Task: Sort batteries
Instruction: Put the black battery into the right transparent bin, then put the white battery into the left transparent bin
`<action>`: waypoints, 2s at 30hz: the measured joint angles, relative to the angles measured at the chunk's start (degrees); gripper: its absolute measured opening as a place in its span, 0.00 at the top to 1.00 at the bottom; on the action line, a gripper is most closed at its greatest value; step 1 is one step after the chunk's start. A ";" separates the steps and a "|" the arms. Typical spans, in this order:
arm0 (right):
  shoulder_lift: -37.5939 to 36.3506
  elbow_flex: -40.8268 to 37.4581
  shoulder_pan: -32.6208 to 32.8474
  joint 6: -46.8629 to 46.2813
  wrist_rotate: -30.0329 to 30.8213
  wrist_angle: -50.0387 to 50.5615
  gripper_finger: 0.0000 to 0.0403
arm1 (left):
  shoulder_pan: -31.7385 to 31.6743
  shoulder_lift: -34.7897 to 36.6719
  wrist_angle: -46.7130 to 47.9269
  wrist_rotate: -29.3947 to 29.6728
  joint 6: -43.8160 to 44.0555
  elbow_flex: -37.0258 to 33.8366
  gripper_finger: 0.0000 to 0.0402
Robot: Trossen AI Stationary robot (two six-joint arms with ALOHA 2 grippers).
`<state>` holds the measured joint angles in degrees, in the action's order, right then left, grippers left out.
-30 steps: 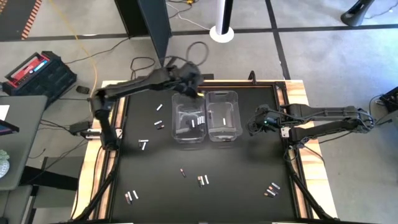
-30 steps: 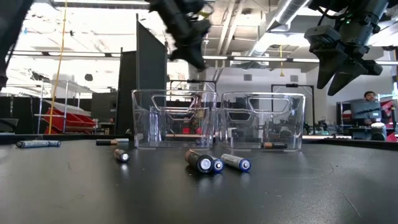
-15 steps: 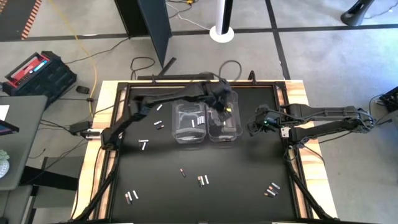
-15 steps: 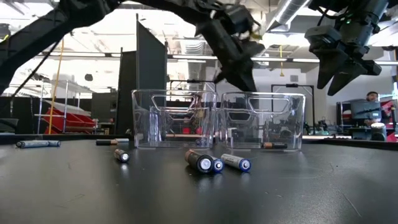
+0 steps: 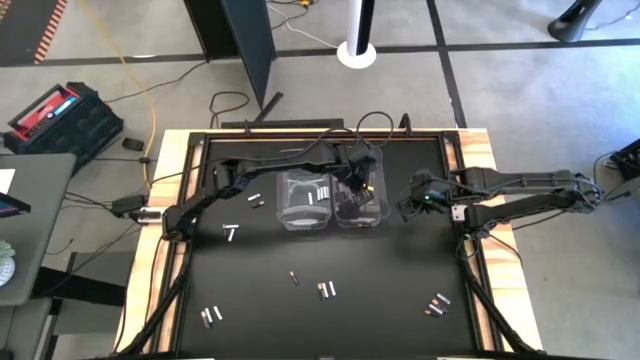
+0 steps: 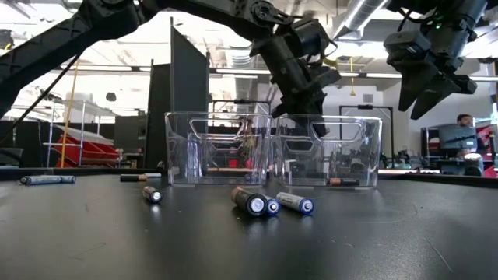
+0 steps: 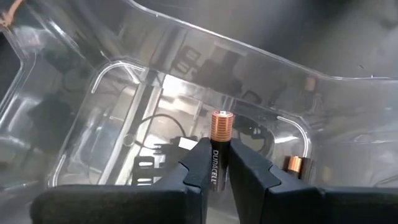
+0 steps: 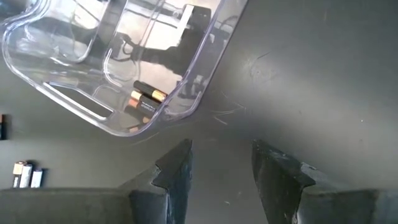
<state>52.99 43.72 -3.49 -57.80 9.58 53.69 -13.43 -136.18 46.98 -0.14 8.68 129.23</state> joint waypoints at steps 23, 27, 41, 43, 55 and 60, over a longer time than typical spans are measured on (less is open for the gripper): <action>0.00 0.00 0.90 -0.22 0.00 -0.07 0.55 | -0.08 0.48 0.26 0.02 -0.26 1.29 0.81; 0.00 0.00 0.90 -0.22 0.01 -0.05 0.55 | -0.08 1.07 1.77 0.02 0.00 1.29 0.81; 0.00 0.00 0.90 -1.14 0.66 -0.05 0.55 | -4.72 14.75 7.70 3.84 -7.36 -4.65 0.81; 0.00 0.00 0.90 -1.27 0.70 -0.05 0.55 | -5.97 18.07 6.98 4.04 -7.39 -7.95 0.81; 0.00 0.00 0.84 -3.03 0.85 -0.05 0.55 | -13.21 43.23 -6.26 5.79 -4.05 -42.38 0.81; 0.00 0.00 0.84 -3.72 0.86 -0.05 0.55 | -15.94 53.37 -9.54 5.69 -3.74 -53.55 0.81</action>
<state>52.99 43.72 -2.66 -61.52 10.44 53.64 -29.38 -82.81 37.44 5.55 4.94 75.68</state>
